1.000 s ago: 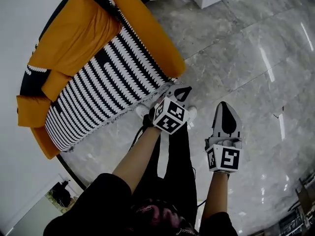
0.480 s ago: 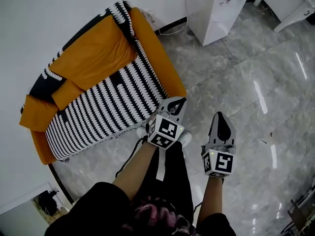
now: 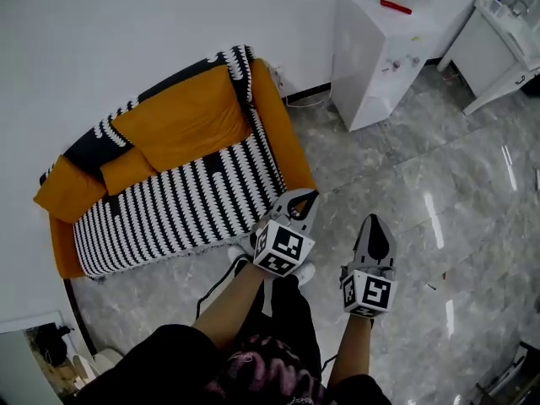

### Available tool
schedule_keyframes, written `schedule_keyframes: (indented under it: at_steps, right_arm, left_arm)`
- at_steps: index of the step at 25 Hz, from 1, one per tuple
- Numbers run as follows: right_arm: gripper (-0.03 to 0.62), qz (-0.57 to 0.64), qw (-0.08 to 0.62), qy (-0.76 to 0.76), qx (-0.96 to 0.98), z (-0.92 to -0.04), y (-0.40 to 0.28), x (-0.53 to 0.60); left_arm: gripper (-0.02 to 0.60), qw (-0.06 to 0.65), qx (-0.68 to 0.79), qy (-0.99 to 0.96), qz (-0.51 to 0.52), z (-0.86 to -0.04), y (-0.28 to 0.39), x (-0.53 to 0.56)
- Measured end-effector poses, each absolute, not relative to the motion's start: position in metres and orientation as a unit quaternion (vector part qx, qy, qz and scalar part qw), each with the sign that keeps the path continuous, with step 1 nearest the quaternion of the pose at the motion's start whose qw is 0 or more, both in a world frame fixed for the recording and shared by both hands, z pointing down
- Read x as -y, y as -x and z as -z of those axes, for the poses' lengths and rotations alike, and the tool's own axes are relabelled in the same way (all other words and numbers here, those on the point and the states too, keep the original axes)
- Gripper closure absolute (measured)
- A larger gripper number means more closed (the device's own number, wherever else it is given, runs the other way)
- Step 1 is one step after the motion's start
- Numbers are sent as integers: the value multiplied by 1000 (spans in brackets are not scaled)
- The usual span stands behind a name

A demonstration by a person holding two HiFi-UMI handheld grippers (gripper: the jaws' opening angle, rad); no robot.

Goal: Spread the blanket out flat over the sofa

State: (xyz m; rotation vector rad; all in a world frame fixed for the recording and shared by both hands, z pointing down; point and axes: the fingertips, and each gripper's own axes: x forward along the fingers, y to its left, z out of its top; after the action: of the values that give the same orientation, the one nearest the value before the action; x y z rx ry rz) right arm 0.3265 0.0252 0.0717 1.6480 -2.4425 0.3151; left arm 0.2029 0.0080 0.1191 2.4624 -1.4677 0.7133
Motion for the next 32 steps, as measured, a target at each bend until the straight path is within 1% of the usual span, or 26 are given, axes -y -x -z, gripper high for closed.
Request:
schedule_keyframes:
  at_steps: [7, 11, 13, 15, 21, 28, 32]
  right_arm:
    - [574, -90, 94, -535, 835, -50, -308, -18]
    - [574, -65, 110, -511, 850, -43, -278, -17]
    - [574, -70, 101, -499, 858, -40, -259, -15]
    - [574, -76, 91, -484, 867, -37, -237, -15]
    - [574, -59, 99, -423, 899, -28, -148, -30]
    - [574, -45, 99, -361, 926, -14, -41, -68]
    - [574, -33, 101, -329, 938, -5, 10, -93]
  left_arm:
    - [571, 84, 521, -818, -229, -92, -182, -7]
    - [571, 84, 546, -803, -223, -85, -149, -12]
    - [571, 86, 560, -794, -222, -83, -128, -16]
    - [571, 90, 579, -781, -217, -81, -102, -22]
    - [571, 94, 647, -731, -196, -67, -6, -57]
    - [571, 107, 719, -665, -175, -55, 107, -123]
    - [571, 106, 747, -633, -170, -47, 160, -165]
